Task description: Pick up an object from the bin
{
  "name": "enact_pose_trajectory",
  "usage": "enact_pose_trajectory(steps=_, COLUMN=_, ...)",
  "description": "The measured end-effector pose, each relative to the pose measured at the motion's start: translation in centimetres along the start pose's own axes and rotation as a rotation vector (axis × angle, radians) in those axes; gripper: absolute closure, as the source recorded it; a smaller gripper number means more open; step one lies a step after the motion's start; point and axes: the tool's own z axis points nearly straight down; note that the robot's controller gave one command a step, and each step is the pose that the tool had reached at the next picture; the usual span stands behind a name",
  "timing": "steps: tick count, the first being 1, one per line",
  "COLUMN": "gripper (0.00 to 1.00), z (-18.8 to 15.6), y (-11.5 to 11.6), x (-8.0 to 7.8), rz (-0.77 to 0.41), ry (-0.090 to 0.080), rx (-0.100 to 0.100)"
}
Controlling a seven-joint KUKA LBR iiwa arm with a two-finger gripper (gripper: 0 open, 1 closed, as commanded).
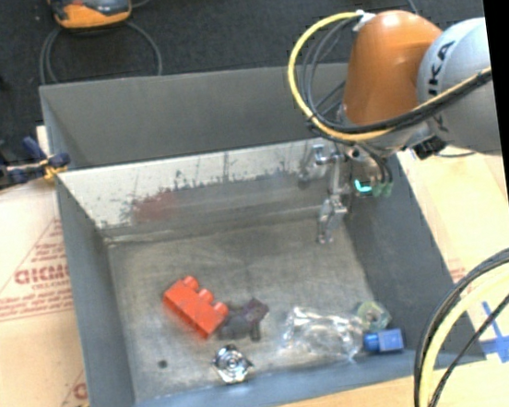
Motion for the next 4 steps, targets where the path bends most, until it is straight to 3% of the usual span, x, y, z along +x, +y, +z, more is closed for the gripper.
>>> enact_pose_trajectory(steps=1, gripper=0.0, z=7.4, y=9.6, x=0.8, rz=0.197, ry=-0.001, rx=-0.005)
enact_pose_trajectory(steps=2, gripper=0.0, z=7.0, y=10.1, x=-0.3, rz=0.194, ry=-0.009, rx=-0.003)
enact_pose_trajectory(steps=3, gripper=0.0, z=8.2, y=10.0, x=6.3, rz=0.199, ry=0.0, rx=0.001)
enact_pose_trajectory(steps=4, gripper=1.0, z=8.1, y=10.0, x=6.0, rz=0.197, ry=-0.006, rx=0.001)
